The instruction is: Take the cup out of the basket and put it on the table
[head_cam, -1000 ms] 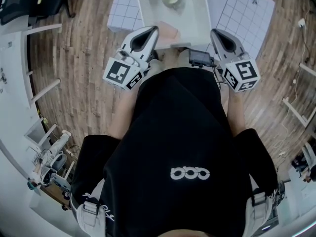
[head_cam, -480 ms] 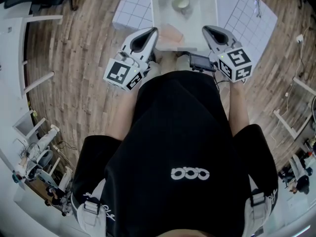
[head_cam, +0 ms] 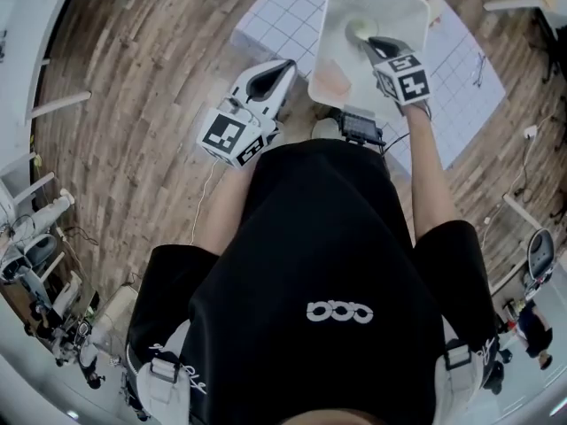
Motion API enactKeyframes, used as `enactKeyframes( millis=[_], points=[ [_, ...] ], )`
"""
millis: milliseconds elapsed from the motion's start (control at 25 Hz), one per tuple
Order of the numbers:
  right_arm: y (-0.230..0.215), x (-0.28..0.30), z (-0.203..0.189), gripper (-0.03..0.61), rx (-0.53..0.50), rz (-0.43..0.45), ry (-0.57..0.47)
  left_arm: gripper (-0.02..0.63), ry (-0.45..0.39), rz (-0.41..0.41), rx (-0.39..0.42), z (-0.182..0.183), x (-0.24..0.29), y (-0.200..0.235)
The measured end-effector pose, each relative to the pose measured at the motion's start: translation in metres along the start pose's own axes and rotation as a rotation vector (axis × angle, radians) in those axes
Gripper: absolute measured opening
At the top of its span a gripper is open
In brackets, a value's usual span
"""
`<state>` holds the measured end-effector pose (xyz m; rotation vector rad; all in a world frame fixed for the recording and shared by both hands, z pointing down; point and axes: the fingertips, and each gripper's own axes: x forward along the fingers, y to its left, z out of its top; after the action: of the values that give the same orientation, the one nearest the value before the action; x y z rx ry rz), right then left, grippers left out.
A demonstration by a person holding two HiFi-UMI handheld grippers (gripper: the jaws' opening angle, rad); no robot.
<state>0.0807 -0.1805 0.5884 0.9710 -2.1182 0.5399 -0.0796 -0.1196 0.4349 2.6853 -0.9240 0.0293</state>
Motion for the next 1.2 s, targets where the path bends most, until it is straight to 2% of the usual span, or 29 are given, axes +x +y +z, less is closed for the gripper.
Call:
enactKeyframes(
  millis=[160, 320, 520, 560, 680, 760, 1000, 1080, 1160, 1200],
  points=[
    [-0.015, 0.053, -0.009, 0.028, -0.051, -0.009, 0.121, 0.008, -0.015, 0.051, -0.009, -0.001, -0.014, 0.013],
    [-0.030, 0.096, -0.036, 0.029, -0.076, -0.041, 0.252, 0.009, -0.013, 0.078, -0.026, -0.008, -0.019, 0.019],
    [-0.023, 0.124, -0.065, 0.038, -0.035, 0.028, 0.371, 0.009, 0.019, 0.048, -0.035, -0.020, -0.005, 0.013],
    [-0.024, 0.126, -0.068, 0.041, -0.040, 0.020, 0.391, 0.009, 0.025, 0.037, -0.035, -0.022, -0.001, 0.010],
    [-0.056, 0.121, -0.078, 0.043, -0.116, -0.135, 0.486, 0.009, 0.046, 0.004, -0.039, -0.030, 0.011, 0.002],
    [-0.061, 0.125, -0.079, 0.043, -0.138, -0.162, 0.498, 0.009, 0.059, -0.015, -0.043, -0.035, 0.019, -0.003],
    [-0.062, 0.134, -0.070, 0.041, -0.186, -0.153, 0.525, 0.009, 0.071, -0.035, -0.041, -0.040, 0.025, -0.010],
    [-0.055, 0.137, -0.066, 0.041, -0.183, -0.110, 0.512, 0.009, 0.074, -0.034, -0.044, -0.040, 0.024, -0.010],
    [-0.029, 0.146, -0.065, 0.040, -0.114, 0.025, 0.463, 0.009, 0.075, -0.032, -0.043, -0.040, 0.024, -0.009],
    [-0.023, 0.147, -0.065, 0.040, -0.095, 0.055, 0.453, 0.009, 0.076, -0.031, -0.041, -0.040, 0.023, -0.009]
  ],
)
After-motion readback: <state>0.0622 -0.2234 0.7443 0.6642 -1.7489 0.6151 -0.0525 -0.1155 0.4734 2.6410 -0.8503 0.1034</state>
